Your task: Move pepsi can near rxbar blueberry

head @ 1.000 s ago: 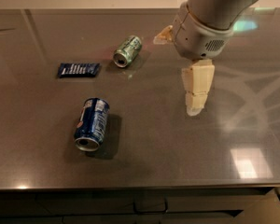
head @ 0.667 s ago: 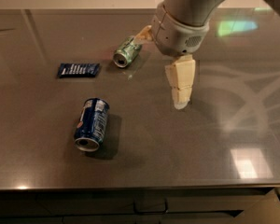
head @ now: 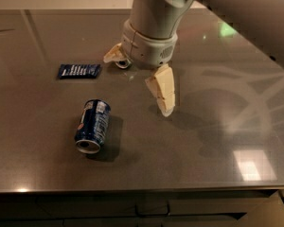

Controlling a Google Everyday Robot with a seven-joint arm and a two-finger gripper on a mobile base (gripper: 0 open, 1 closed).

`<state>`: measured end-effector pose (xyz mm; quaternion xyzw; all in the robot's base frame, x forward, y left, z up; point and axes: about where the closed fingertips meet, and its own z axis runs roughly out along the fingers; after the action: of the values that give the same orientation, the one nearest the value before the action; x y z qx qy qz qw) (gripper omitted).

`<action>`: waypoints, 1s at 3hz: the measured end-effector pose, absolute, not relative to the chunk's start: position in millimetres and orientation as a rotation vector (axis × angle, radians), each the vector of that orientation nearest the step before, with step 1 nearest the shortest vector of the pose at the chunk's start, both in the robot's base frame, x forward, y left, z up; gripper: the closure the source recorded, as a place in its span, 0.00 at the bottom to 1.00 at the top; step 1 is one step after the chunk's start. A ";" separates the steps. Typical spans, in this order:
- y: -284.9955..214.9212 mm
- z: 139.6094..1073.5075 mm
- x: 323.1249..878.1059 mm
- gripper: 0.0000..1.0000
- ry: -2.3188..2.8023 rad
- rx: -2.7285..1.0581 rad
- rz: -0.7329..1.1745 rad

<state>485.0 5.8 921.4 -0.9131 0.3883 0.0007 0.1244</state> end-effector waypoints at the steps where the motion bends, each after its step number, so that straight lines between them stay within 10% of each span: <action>1: 24.5 904.9 463.4 0.00 0.950 -2.756 -0.002; 3: 48.2 875.7 428.0 0.00 0.695 -2.884 -0.043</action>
Offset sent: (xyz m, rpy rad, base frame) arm -0.0647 0.0452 -0.0560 -0.1015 -0.0213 0.3830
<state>428.0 48.2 875.7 -0.9684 0.2333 -0.0144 0.0871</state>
